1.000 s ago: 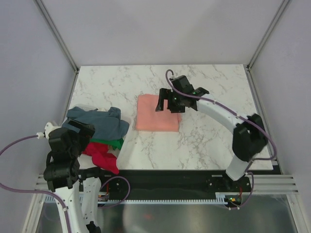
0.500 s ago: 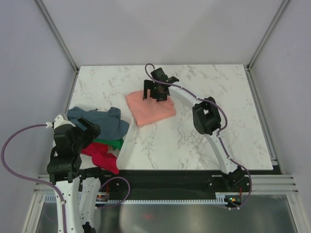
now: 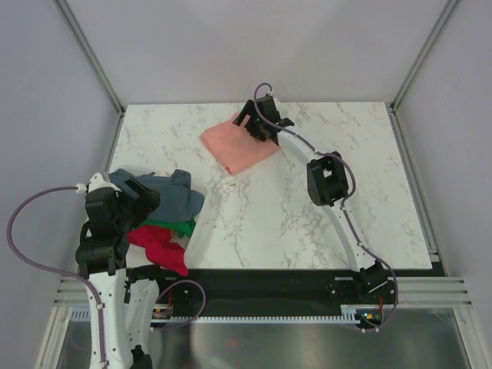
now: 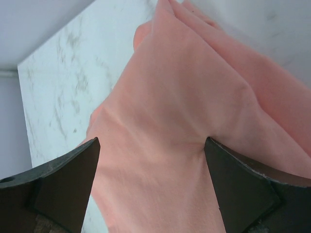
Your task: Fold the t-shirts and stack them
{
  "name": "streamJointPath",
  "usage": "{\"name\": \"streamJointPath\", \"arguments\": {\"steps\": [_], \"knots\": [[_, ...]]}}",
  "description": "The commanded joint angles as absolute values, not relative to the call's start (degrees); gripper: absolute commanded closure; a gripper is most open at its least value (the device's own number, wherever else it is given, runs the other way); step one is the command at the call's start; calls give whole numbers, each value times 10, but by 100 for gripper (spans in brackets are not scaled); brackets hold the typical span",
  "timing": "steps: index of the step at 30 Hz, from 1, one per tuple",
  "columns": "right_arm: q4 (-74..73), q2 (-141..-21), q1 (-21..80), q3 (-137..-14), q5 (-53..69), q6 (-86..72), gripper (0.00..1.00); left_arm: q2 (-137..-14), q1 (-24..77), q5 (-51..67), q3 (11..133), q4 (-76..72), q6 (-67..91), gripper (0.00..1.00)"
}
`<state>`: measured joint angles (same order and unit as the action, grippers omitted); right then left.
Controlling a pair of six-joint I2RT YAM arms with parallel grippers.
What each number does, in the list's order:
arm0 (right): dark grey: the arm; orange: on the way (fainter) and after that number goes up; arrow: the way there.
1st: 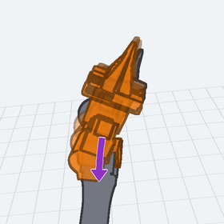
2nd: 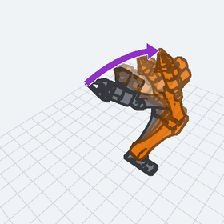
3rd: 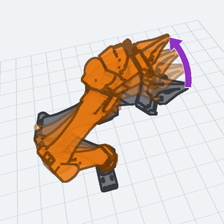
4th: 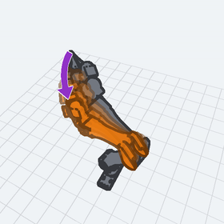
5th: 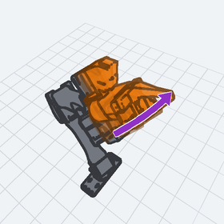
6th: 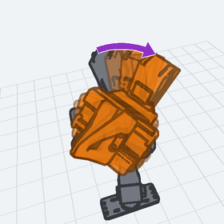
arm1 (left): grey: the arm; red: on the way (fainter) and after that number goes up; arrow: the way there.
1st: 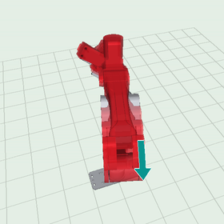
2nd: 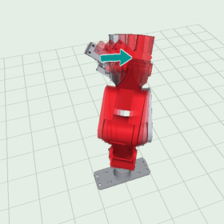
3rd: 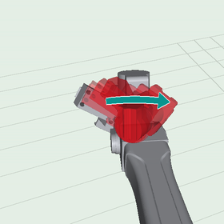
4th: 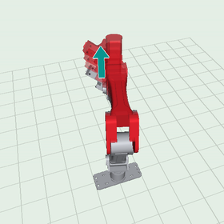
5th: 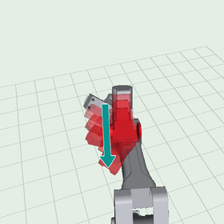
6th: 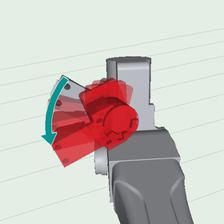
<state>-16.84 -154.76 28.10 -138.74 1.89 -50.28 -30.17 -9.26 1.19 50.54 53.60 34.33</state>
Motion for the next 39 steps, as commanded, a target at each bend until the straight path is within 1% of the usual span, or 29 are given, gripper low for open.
{"name": "streamJointPath", "arguments": {"steps": [1,2,3,4,5,6,7,8,9,10,11,13,14,16,17,18,21,22,23,24,25,26,27,28,30,31,34,37,39], "knots": [[-222,-1527,226,-1346,-64,-535,2,-346,-92,73,524,462,327,8],[-235,-1514,222,-1337,-72,-534,2,-366,-82,81,537,455,331,8],[-231,-1500,215,-1322,-76,-530,2,-423,-70,75,574,453,337,8],[-225,-1476,212,-1298,-67,-530,2,-451,-54,63,597,452,338,8],[-215,-1465,202,-1287,-57,-527,2,-485,-7,42,650,452,335,8],[-209,-1454,198,-1277,-41,-525,2,-514,32,-13,682,453,329,8],[-194,-1428,193,-1257,-15,-516,2,-581,61,-36,716,457,323,6],[-177,-1414,191,-1246,-1,-508,2,-615,99,-49,756,465,319,6],[-161,-1401,185,-1236,24,-499,2,-645,106,-38,826,466,315,5],[-152,-1378,181,-1234,39,-483,2,-709,107,-19,854,458,313,3],[-145,-1369,177,-1237,83,-474,2,-738,107,-4,911,456,309,4],[-146,-1347,164,-1258,130,-462,2,-797,107,30,960,447,305,4],[-147,-1338,152,-1262,167,-456,2,-849,107,45,1000,439,298,4],[-155,-1301,139,-1252,197,-451,2,-894,107,96,1026,392,267,4],[-158,-1283,128,-1239,206,-447,2,-945,107,111,1054,382,254,4],[-159,-1239,123,-1190,223,-446,2,-969,107,128,1071,374,236,3],[-157,-1153,120,-1083,236,-426,2,-1074,106,141,1129,343,213,3],[-131,-1088,120,-987,243,-425,2,-1099,106,148,1143,333,210,3],[-115,-1052,122,-934,248,-425,2,-1124,105,163,1174,317,209,3],[-99,-1015,124,-830,250,-425,2,-1182,105,170,1193,312,211,3],[-76,-943,127,-783,247,-420,2,-1206,105,174,1214,308,214,6],[-71,-909,134,-739,243,-416,2,-1237,105,193,1254,302,214,9],[-67,-877,138,-661,238,-409,2,-1287,104,201,1275,299,216,10],[-55,-819,144,-628,236,-402,2,-1315,103,206,1311,297,220,9],[-61,-761,160,-559,236,-384,2,-1360,102,234,1343,282,234,8],[-68,-745,162,-541,238,-368,2,-1402,102,239,1367,275,239,7],[-82,-697,179,-476,238,-351,2,-1459,103,258,1382,230,269,7],[-84,-654,199,-418,231,-355,2,-1494,106,248,1399,217,301,10],[-79,-633,207,-382,227,-359,2,-1522,107,249,1404,212,322,13]]}}
